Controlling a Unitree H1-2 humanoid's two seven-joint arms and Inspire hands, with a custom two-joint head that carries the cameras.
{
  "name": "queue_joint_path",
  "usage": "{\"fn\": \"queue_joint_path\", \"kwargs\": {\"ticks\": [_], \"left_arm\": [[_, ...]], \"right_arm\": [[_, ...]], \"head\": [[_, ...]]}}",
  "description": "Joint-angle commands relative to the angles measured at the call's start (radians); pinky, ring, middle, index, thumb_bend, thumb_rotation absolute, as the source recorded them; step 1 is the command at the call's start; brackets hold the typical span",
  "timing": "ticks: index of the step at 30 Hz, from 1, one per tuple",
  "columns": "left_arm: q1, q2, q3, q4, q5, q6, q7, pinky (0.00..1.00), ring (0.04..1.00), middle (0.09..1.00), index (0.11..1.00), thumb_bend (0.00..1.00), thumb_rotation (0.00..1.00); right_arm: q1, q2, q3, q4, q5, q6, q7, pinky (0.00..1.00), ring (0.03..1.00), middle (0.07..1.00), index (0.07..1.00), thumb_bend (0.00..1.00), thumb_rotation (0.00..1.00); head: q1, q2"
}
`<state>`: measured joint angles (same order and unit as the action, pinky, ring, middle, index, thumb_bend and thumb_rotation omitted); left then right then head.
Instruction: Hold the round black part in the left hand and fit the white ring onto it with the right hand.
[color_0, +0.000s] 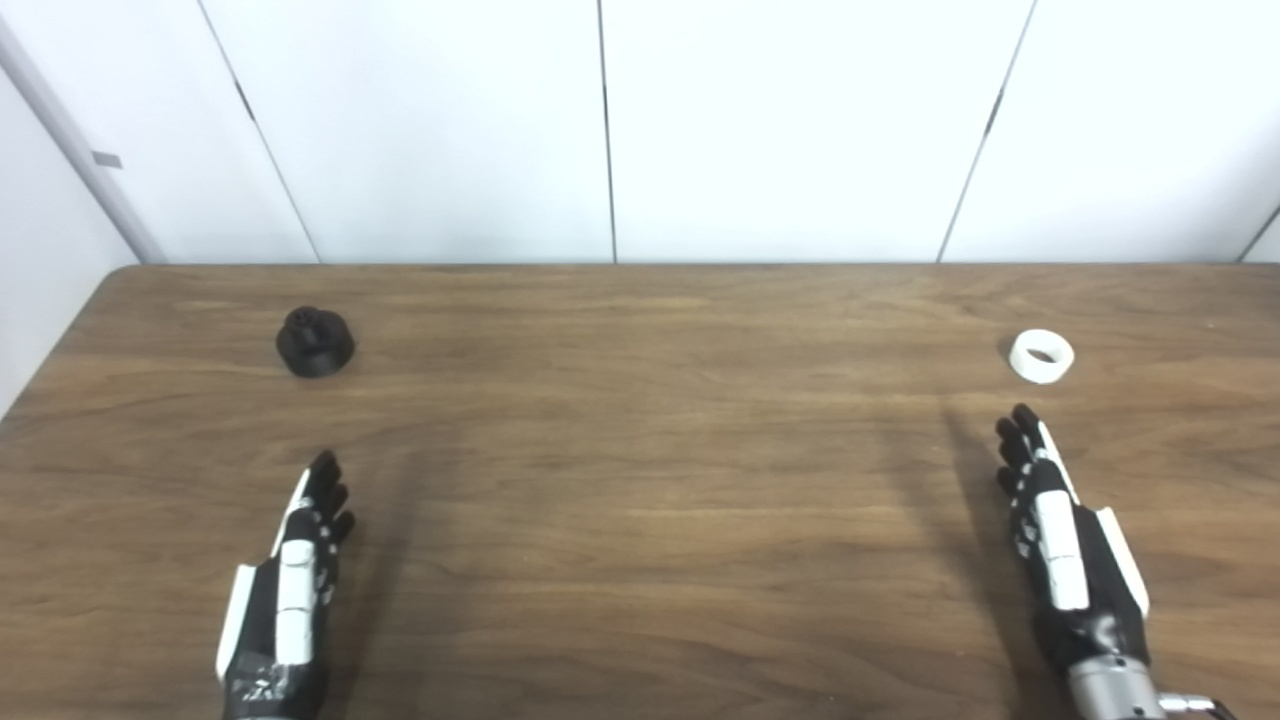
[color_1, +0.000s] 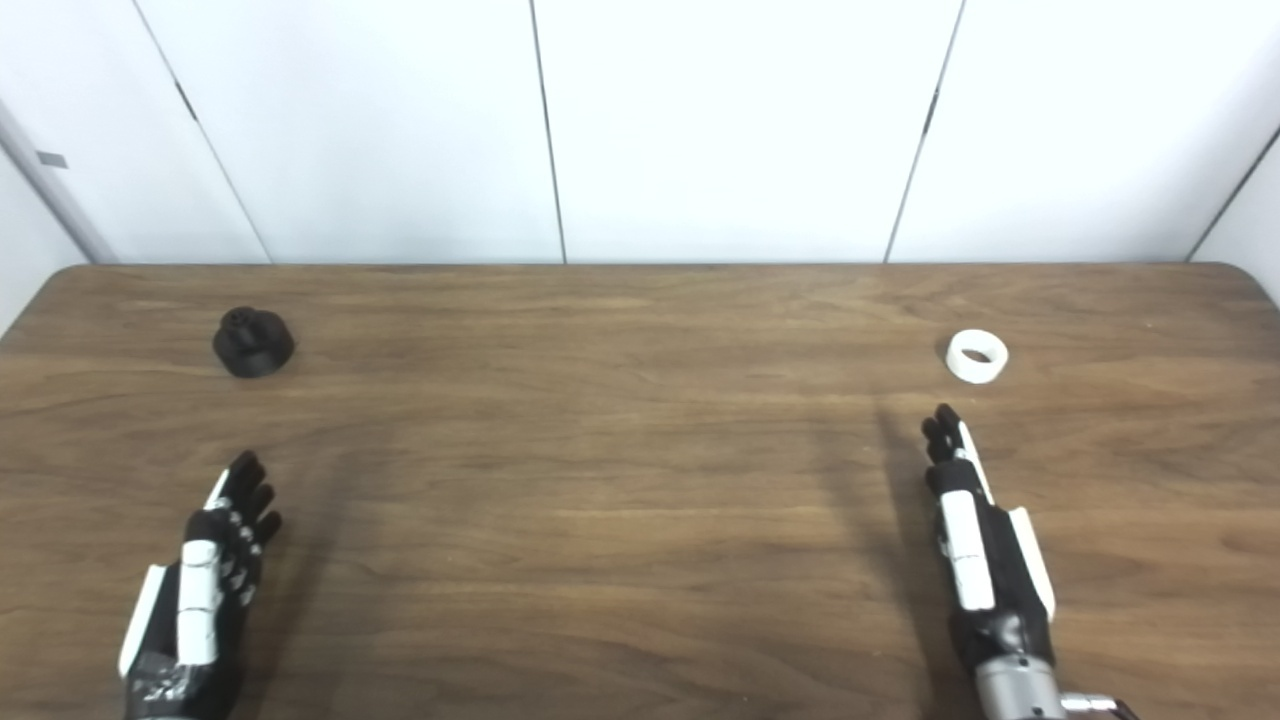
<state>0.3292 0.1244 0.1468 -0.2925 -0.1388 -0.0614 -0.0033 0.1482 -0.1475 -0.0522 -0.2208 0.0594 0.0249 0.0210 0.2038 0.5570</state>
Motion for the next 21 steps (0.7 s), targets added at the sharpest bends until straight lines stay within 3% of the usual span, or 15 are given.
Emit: {"fn": "queue_joint_path", "kwargs": {"ticks": [1,8,12,16,18,21], "left_arm": [[-0.014,-0.029,-0.009,0.008,0.02,-0.03,0.007,1.0,1.0,1.0,0.971,0.58,0.98],[-0.021,-0.052,-0.04,0.057,0.042,-0.08,0.03,1.0,1.0,0.991,0.957,0.55,0.94],[-0.027,-0.063,-0.056,0.09,0.063,-0.118,0.048,1.0,0.998,0.974,0.942,0.52,0.91],[-0.032,-0.06,-0.077,0.104,0.082,-0.127,0.044,1.0,1.0,0.992,0.964,0.48,0.96],[-0.037,-0.058,-0.085,0.116,0.079,-0.132,0.039,1.0,1.0,0.999,0.978,0.47,0.97],[-0.04,-0.057,-0.092,0.13,0.086,-0.148,0.041,1.0,1.0,1.0,0.979,0.46,0.98]], "right_arm": [[-0.01,-0.009,-0.002,0.015,0.013,-0.031,0.023,1.0,1.0,0.978,0.996,0.57,1.0],[-0.013,-0.027,-0.01,0.033,0.058,-0.022,0.056,1.0,1.0,1.0,1.0,0.58,1.0],[-0.023,-0.032,-0.014,0.064,0.075,-0.049,0.074,1.0,1.0,1.0,1.0,0.6,1.0],[-0.02,-0.037,-0.023,0.064,0.077,-0.019,0.073,1.0,1.0,0.99,1.0,0.6,1.0],[-0.018,-0.043,-0.023,0.076,0.061,-0.047,0.074,1.0,1.0,0.981,1.0,0.55,1.0],[-0.021,-0.042,-0.026,0.08,0.057,-0.041,0.067,1.0,0.996,0.959,0.975,0.59,1.0]], "head": [[0.006,-0.002],[0.121,-0.073],[0.181,-0.112],[0.209,-0.132],[0.222,-0.139],[0.219,-0.137]]}}
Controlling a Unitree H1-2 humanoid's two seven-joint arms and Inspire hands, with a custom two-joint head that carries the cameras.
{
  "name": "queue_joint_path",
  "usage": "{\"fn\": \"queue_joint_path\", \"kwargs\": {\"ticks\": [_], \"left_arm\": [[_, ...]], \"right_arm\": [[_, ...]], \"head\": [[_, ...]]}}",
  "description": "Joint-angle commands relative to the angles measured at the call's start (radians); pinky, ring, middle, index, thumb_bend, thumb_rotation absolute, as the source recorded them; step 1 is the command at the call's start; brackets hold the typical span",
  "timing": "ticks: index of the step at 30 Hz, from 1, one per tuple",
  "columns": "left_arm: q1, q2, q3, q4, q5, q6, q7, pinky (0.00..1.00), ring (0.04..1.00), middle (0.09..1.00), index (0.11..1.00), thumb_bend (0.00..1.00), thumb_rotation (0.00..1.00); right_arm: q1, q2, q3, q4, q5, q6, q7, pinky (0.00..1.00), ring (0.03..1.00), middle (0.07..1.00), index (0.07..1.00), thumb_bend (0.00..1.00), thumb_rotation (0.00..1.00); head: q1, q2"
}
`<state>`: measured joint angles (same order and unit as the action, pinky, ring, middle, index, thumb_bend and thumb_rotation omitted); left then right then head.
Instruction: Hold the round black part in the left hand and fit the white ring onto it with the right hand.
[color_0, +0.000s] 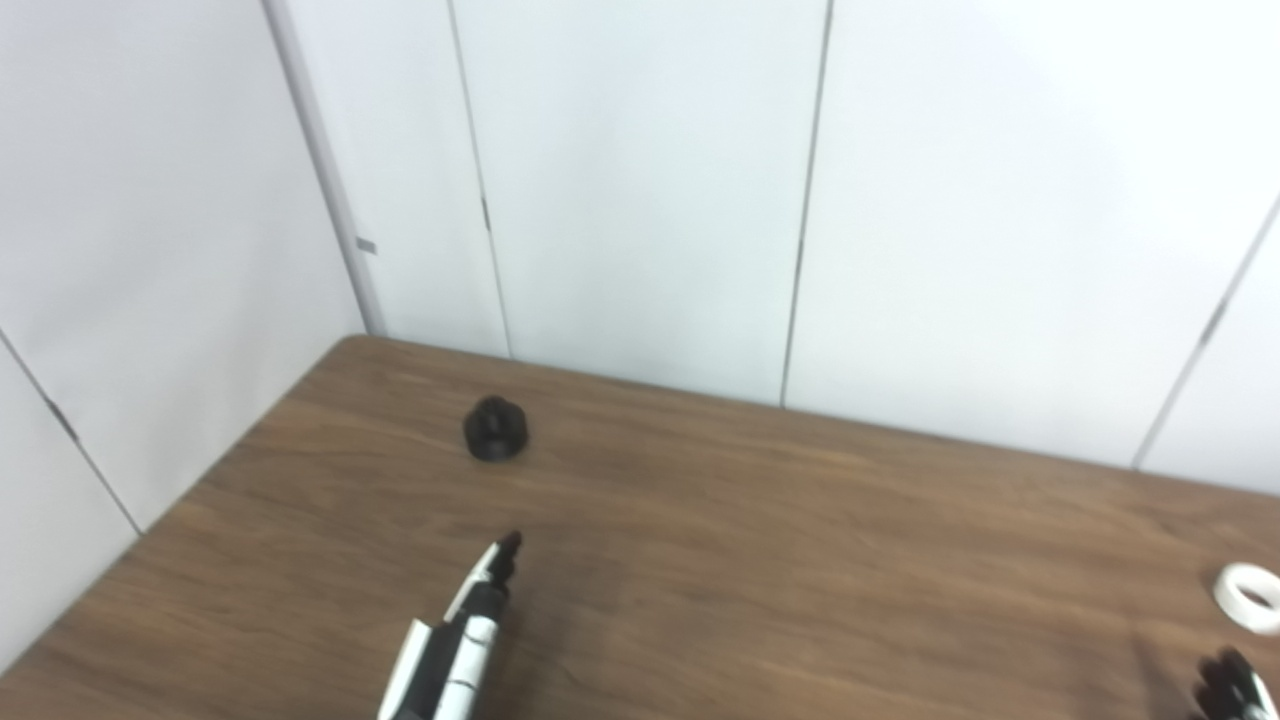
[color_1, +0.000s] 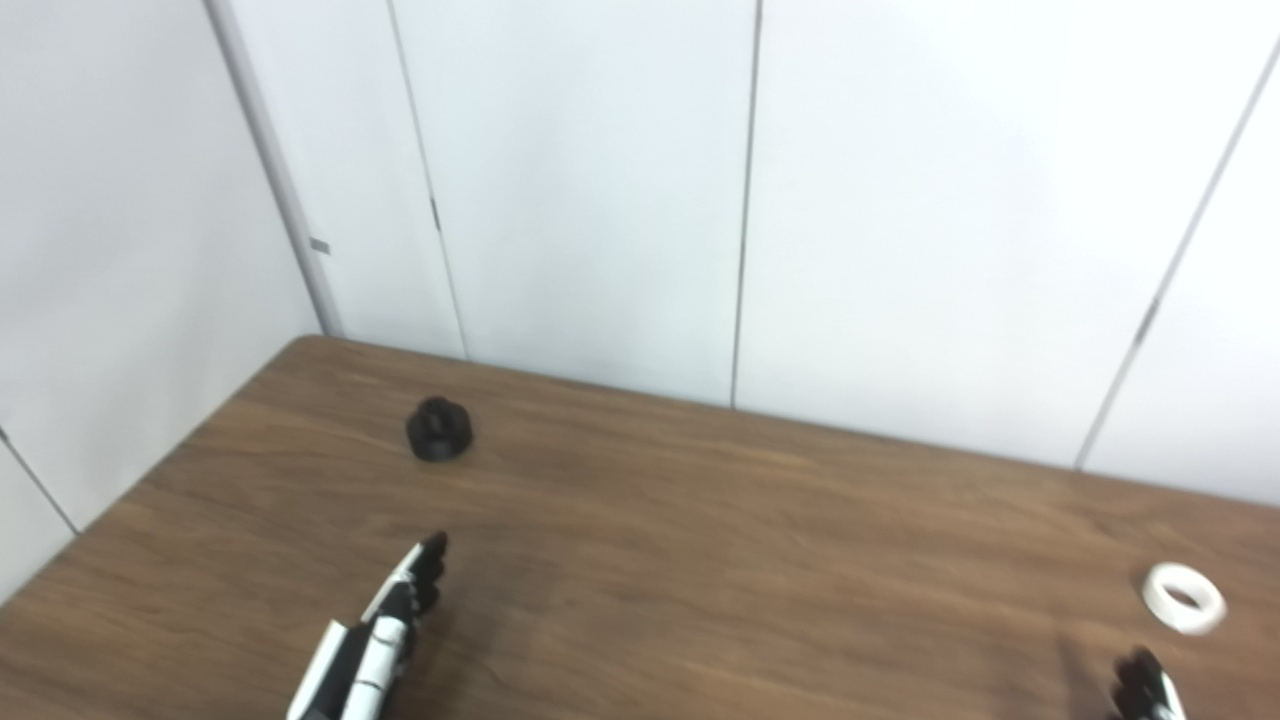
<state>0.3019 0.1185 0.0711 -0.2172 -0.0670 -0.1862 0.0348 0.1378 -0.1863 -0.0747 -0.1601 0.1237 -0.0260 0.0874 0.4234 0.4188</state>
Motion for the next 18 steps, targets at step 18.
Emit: {"fn": "queue_joint_path", "kwargs": {"ticks": [18], "left_arm": [[0.004,-0.05,-0.035,0.007,0.153,0.052,0.057,1.0,1.0,1.0,0.996,0.6,0.66]], "right_arm": [[-0.01,0.009,0.002,0.025,-0.083,-0.027,-0.028,0.95,0.929,0.902,0.916,0.69,1.0]], "head": [[-0.051,0.035]]}}
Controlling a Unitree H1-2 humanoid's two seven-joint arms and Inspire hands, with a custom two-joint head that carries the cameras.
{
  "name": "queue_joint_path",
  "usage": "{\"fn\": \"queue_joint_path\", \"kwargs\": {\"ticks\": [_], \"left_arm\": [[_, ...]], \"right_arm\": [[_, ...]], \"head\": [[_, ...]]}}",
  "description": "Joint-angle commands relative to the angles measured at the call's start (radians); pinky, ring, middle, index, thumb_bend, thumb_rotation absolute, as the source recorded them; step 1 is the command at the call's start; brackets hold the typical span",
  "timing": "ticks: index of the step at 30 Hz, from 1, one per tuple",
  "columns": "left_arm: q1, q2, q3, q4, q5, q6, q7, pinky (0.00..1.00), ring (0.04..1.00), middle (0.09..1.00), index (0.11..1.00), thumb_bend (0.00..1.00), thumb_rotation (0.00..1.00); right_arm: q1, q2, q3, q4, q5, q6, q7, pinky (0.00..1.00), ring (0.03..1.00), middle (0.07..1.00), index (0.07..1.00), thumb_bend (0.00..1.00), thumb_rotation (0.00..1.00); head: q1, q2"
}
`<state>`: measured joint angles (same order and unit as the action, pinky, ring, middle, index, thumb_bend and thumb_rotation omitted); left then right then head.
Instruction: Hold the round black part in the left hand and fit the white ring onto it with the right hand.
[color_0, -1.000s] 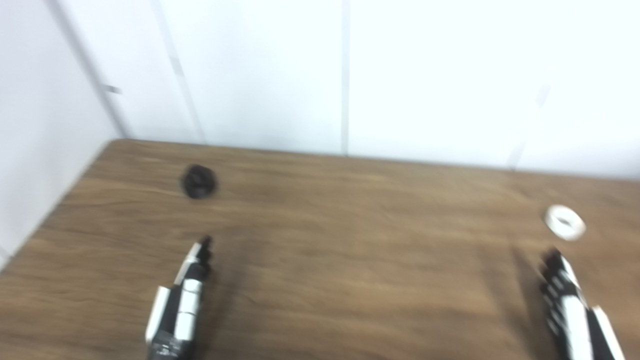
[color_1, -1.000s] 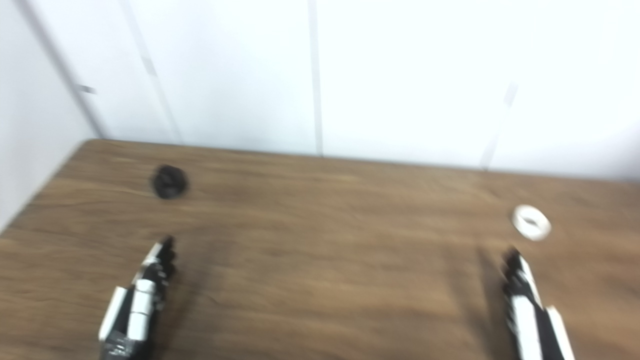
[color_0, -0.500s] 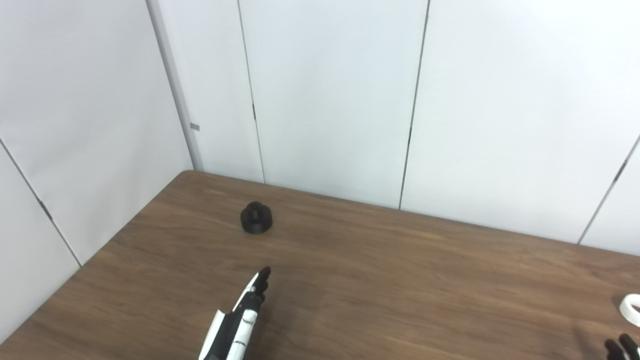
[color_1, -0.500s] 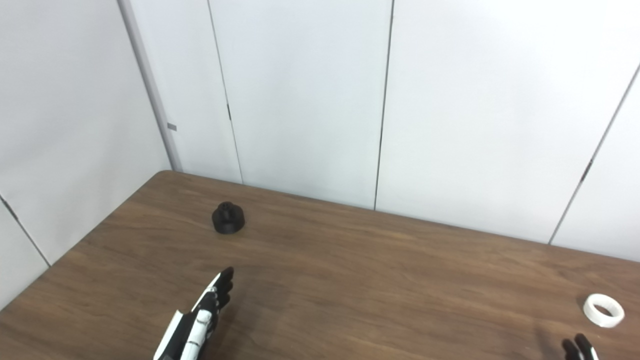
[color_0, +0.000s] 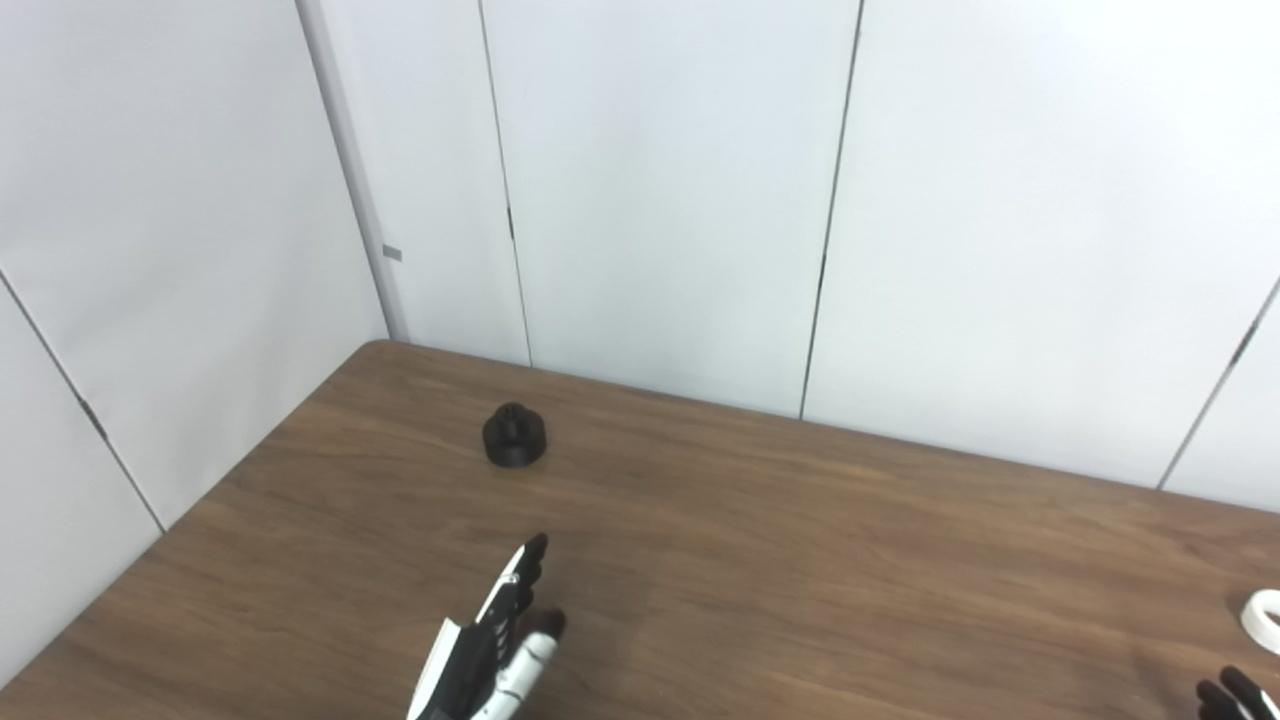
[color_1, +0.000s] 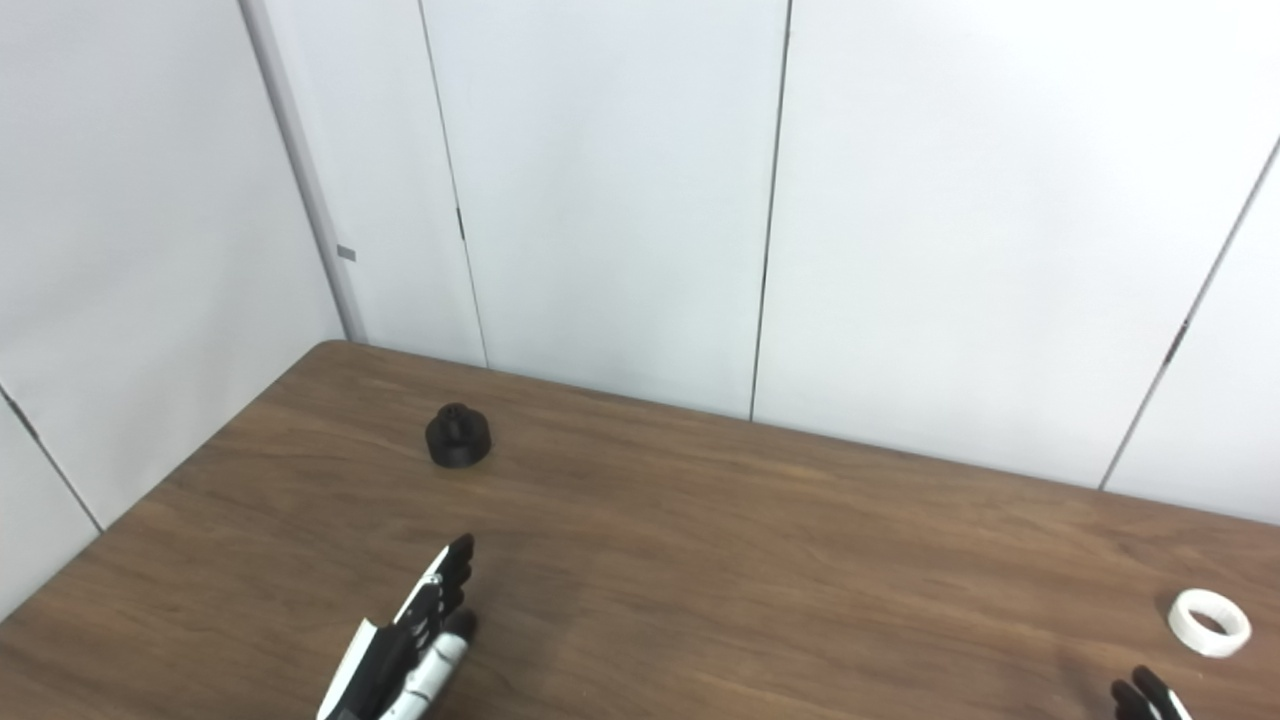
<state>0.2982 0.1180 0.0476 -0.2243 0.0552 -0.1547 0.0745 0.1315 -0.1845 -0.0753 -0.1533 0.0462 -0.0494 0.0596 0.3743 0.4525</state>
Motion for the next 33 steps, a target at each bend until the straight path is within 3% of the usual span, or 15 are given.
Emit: {"fn": "queue_joint_path", "kwargs": {"ticks": [1,6,10,13,18,26,33], "left_arm": [[0.008,-0.05,-0.013,0.007,0.04,0.028,0.02,1.0,1.0,1.0,0.996,0.6,0.65],[0.001,-0.041,-0.003,-0.045,0.104,0.067,0.039,1.0,1.0,1.0,0.976,0.67,0.55],[-0.022,-0.029,0.021,-0.108,0.157,0.15,0.059,1.0,1.0,0.997,0.972,0.85,0.47],[-0.052,-0.007,0.041,-0.142,0.209,0.198,0.07,1.0,1.0,0.994,0.968,0.92,0.46],[-0.111,0.036,0.081,-0.188,0.268,0.304,0.052,1.0,1.0,1.0,0.959,0.9,0.44],[-0.222,0.133,0.145,-0.175,0.323,0.396,0.019,1.0,1.0,1.0,0.941,0.93,0.4],[-0.299,0.216,0.17,-0.126,0.346,0.455,-0.003,1.0,1.0,1.0,0.917,0.97,0.44]], "right_arm": [[-0.004,0.008,0.002,0.019,-0.002,-0.007,0.001,0.95,0.93,0.903,0.916,0.69,1.0],[-0.008,0.013,0.004,0.019,-0.008,-0.006,-0.006,0.96,0.928,0.899,0.913,0.73,1.0],[-0.01,0.016,0.004,0.013,-0.012,0.004,-0.007,0.96,0.929,0.901,0.914,0.75,1.0],[-0.009,0.02,0.005,0.007,-0.012,0.011,-0.008,0.96,0.935,0.905,0.917,0.76,1.0],[-0.006,0.023,0.004,0.002,-0.004,0.022,-0.006,0.99,0.951,0.916,0.929,0.75,1.0],[-0.008,0.024,0.006,0.011,-0.006,0.011,-0.004,1.0,0.956,0.924,0.935,0.74,1.0],[-0.008,0.011,0.016,0.006,0.019,0.023,0.028,1.0,0.991,0.968,0.977,0.73,1.0]], "head": [[-0.002,0.002],[-0.009,0.005],[-0.014,0.007],[-0.014,0.009],[-0.016,0.012],[-0.017,0.012],[-0.023,0.015]]}}
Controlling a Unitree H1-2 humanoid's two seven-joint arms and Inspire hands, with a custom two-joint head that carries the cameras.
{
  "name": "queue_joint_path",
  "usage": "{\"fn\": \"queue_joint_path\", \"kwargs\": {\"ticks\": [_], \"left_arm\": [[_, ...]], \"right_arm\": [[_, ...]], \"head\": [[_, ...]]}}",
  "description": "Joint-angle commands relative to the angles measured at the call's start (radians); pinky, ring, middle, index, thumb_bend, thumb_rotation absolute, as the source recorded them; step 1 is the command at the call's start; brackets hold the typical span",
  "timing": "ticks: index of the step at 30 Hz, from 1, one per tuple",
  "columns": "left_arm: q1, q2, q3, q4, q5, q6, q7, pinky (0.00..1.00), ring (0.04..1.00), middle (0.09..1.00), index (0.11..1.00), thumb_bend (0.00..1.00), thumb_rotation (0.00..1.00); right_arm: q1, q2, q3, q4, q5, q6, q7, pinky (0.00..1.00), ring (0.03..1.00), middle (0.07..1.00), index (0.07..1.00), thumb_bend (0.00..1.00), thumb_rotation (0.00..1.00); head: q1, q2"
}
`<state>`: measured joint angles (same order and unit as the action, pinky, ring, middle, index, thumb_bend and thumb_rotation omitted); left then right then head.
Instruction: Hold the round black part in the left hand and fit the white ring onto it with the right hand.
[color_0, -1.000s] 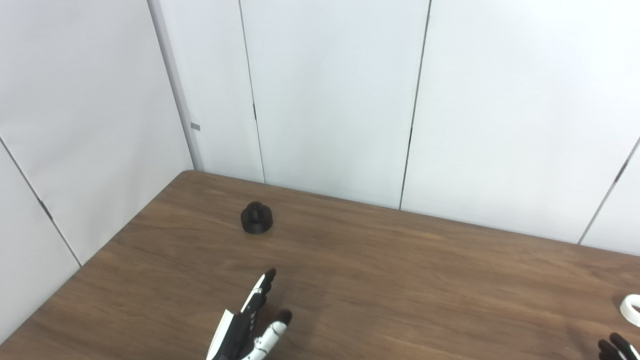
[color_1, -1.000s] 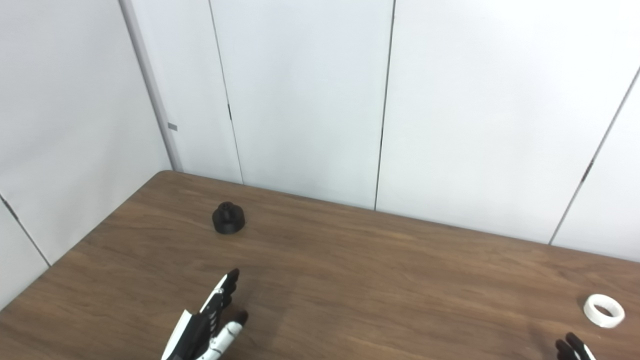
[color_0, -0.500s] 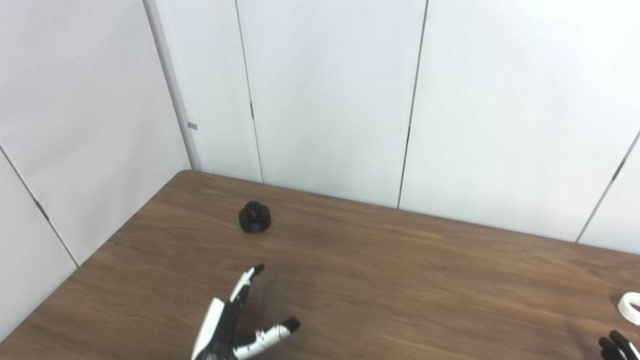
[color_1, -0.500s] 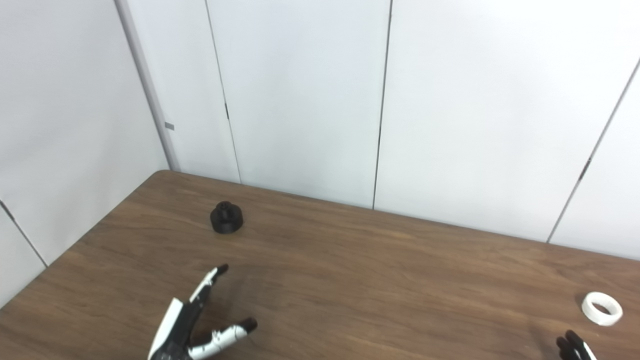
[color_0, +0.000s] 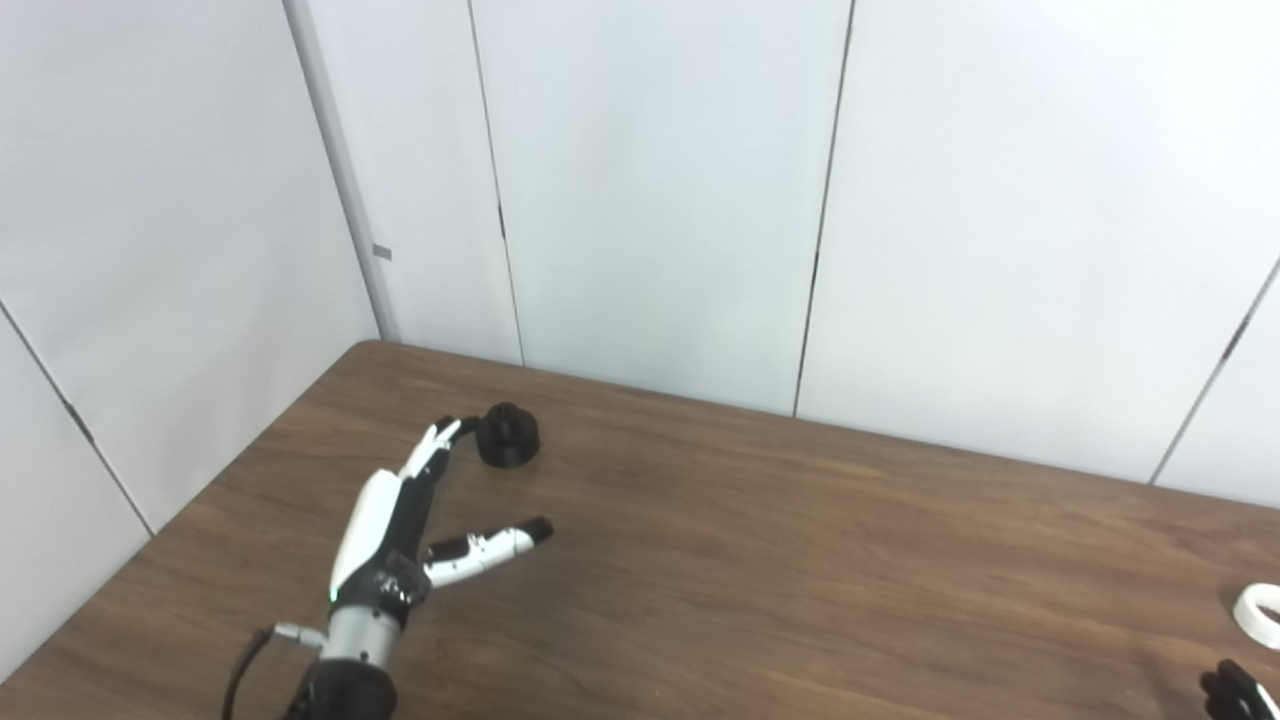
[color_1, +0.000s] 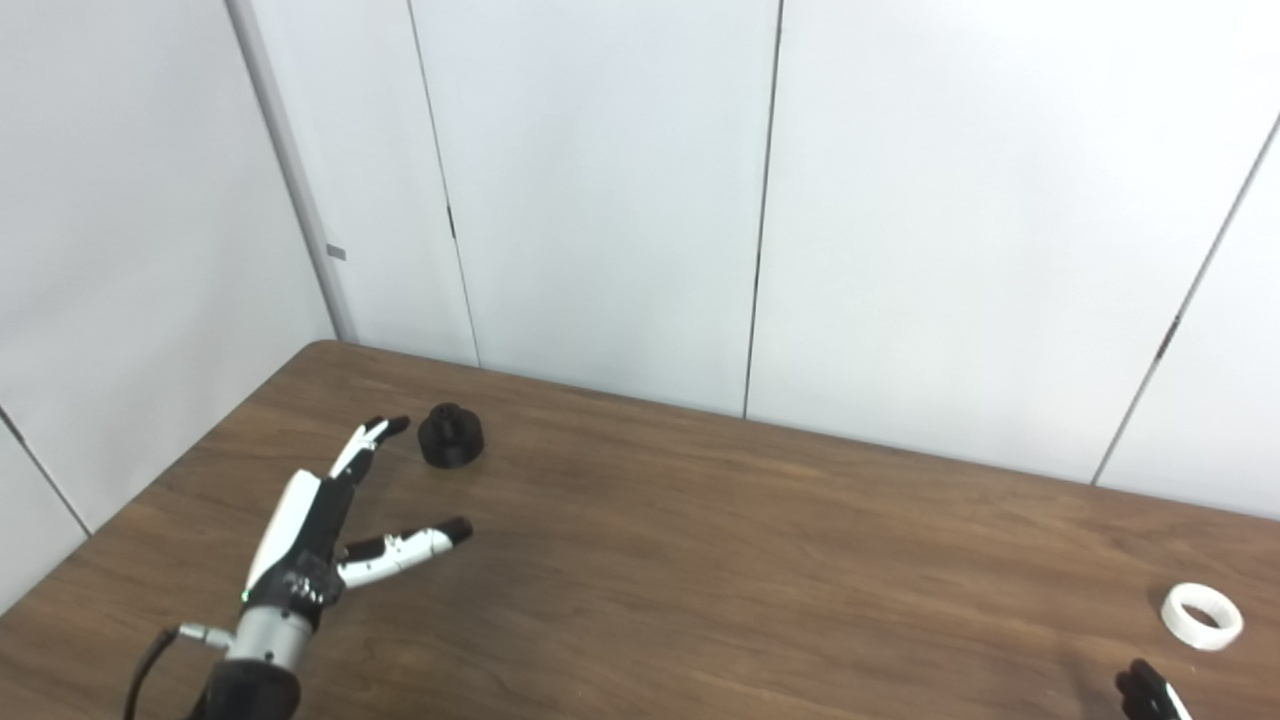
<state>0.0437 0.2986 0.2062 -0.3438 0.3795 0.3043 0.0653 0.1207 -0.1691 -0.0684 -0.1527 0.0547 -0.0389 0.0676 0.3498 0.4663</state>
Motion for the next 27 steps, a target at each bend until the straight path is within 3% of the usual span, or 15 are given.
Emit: {"fn": "queue_joint_path", "kwargs": {"ticks": [1,11,19,27], "left_arm": [[-0.054,0.047,0.013,0.005,0.026,0.0,0.005,1.0,1.0,1.0,0.913,0.96,0.44],[-0.185,0.14,0.005,0.208,0.087,-0.024,0.037,1.0,1.0,0.985,0.885,1.0,0.46],[-0.29,0.163,-0.036,0.356,0.115,0.009,0.033,1.0,1.0,0.991,0.881,1.0,0.47],[-0.372,0.199,-0.089,0.501,0.149,-0.013,0.057,1.0,1.0,0.997,0.863,1.0,0.46]], "right_arm": [[0.002,-0.005,0.01,0.006,0.017,0.01,0.024,1.0,0.995,0.974,0.984,0.71,1.0],[0.0,0.006,0.008,0.013,0.052,-0.008,0.031,1.0,0.981,0.967,0.976,0.69,1.0],[0.0,0.005,0.011,0.009,0.06,0.001,0.035,1.0,0.994,0.977,0.992,0.69,1.0],[0.007,0.007,0.014,-0.002,0.066,0.0,0.037,1.0,0.988,0.966,0.978,0.71,1.0]], "head": [[0.0,0.002],[-0.006,0.004],[-0.013,0.009],[-0.023,0.015]]}}
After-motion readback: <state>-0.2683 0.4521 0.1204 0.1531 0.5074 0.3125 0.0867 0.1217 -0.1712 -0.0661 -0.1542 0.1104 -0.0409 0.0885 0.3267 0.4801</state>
